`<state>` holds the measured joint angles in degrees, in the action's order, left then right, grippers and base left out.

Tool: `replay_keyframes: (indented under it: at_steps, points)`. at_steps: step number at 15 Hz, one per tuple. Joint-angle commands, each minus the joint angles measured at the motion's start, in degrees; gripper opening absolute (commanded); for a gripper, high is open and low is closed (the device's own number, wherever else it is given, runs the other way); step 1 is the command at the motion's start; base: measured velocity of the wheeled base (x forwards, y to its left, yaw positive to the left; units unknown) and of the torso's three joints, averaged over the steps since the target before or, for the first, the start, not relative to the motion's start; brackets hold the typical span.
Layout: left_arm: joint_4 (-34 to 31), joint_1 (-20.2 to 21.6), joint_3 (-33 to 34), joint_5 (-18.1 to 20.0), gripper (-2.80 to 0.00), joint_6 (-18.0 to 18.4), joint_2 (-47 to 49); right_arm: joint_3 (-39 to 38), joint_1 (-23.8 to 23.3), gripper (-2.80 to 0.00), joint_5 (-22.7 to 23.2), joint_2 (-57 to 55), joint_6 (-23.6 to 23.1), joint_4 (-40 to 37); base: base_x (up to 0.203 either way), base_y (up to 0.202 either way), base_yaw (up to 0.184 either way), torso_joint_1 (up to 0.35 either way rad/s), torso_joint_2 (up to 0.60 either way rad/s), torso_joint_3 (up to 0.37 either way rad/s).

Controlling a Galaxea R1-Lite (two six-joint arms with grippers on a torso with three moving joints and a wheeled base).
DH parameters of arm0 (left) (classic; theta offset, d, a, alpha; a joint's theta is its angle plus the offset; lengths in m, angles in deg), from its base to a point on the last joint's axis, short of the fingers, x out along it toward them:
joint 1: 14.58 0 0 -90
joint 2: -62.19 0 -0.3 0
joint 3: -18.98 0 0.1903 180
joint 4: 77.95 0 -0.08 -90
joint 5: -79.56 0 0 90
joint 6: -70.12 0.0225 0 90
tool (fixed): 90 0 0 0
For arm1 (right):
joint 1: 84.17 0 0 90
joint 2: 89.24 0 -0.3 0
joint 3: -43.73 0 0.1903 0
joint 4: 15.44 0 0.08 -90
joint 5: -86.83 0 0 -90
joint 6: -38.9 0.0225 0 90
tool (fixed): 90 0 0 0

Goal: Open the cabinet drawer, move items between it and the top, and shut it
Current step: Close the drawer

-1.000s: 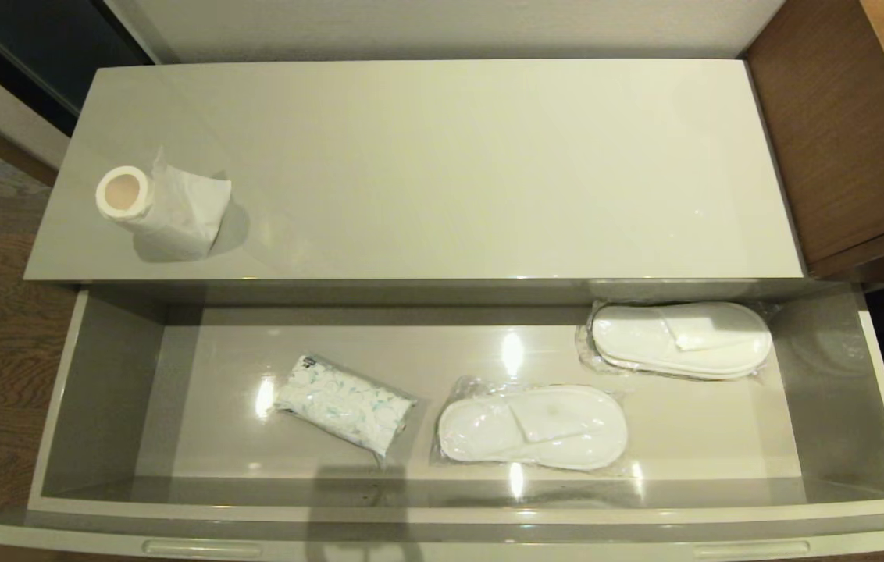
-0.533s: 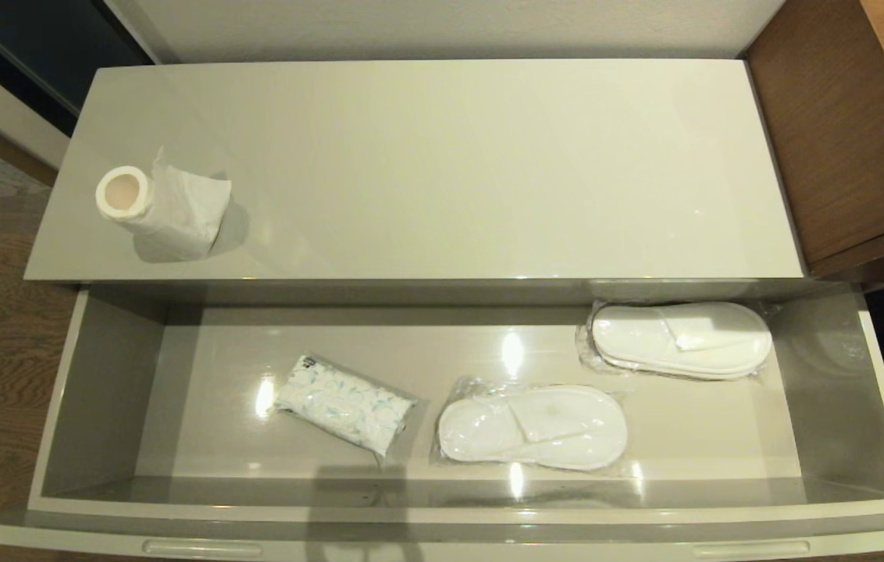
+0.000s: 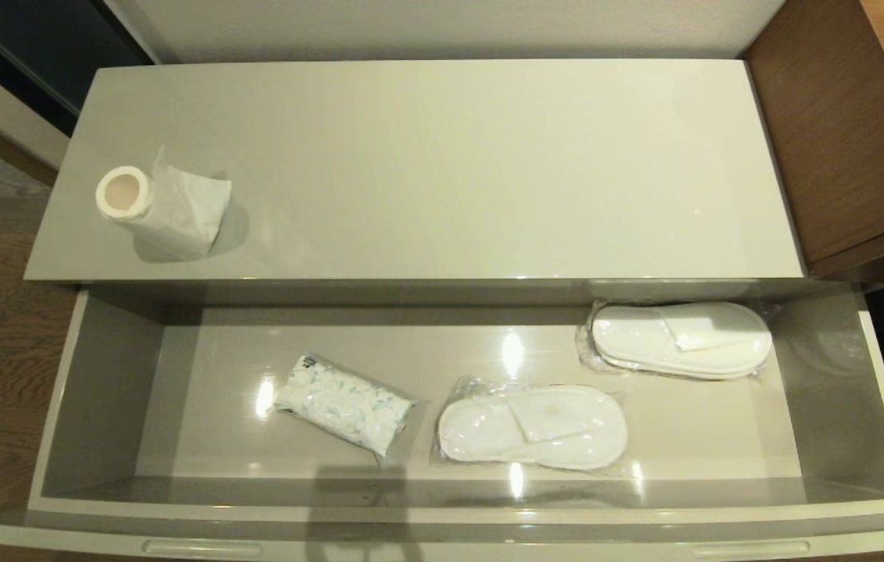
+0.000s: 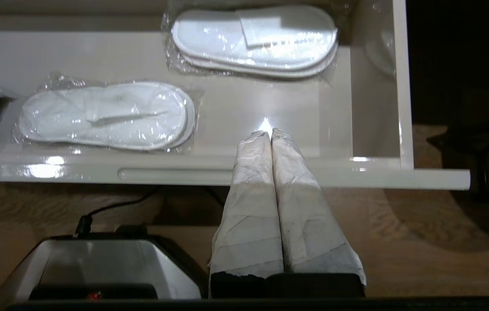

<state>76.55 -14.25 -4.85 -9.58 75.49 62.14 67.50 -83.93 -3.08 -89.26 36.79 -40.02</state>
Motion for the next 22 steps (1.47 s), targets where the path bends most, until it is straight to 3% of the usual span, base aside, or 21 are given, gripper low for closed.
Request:
replay_keyframes:
  at_steps: [1,5,7,9,11,13,17,18,21,22]
  points:
    - [-0.47,0.02,-0.41,-0.04,-2.80,0.11,0.14,0.99,0.02,-2.80,-0.06,0.11,0.50,-2.88,0.000,0.000,0.000,0.000,0.00,0.000]
    - [-10.25,0.02,-11.21,0.61,-2.80,-0.10,0.69,17.37,0.02,-2.80,4.34,0.11,4.62,-17.15,0.000,0.000,0.000,0.000,0.00,0.000]
    - [-17.69,0.02,-17.32,0.70,-2.80,-2.68,4.06,24.70,0.02,-2.80,9.65,0.11,7.83,-24.43,0.000,0.000,0.000,0.000,0.00,0.000]
    - [-19.67,0.02,-18.93,1.21,-2.80,-5.29,7.91,29.65,0.02,-2.80,13.27,0.04,11.85,-30.50,0.000,0.000,0.000,0.000,0.00,0.000]
    - [-19.74,0.17,-20.79,1.93,-2.80,-9.10,12.97,31.94,0.02,-2.80,15.40,0.02,12.56,-32.00,0.000,0.000,0.000,0.000,0.00,0.000]
    - [-19.93,0.27,-23.43,5.14,-2.80,-16.50,16.20,33.71,0.02,-2.80,17.83,0.00,13.06,-31.94,0.000,0.000,0.000,0.000,0.00,0.000]
    - [-20.10,0.29,-23.97,6.62,-2.80,-17.24,16.84,38.14,-0.01,-2.80,19.65,-2.65,15.92,-32.03,0.000,0.000,0.000,0.000,0.00,0.000]
    - [-20.45,0.29,-23.88,6.62,-2.80,-17.24,16.75,40.28,-0.02,-2.80,19.57,-5.12,18.27,-31.92,0.000,0.000,0.000,0.000,0.00,0.000]
    - [-22.83,0.31,-23.29,6.51,-2.80,-17.26,17.74,49.95,-0.14,-2.80,19.92,-14.37,35.35,-32.81,0.000,0.000,0.000,0.000,0.00,0.000]
    - [-24.32,0.37,-23.36,6.44,-2.80,-17.33,18.33,50.31,-0.33,-2.80,20.03,-15.27,36.48,-33.85,0.000,0.000,0.000,0.000,0.00,0.000]
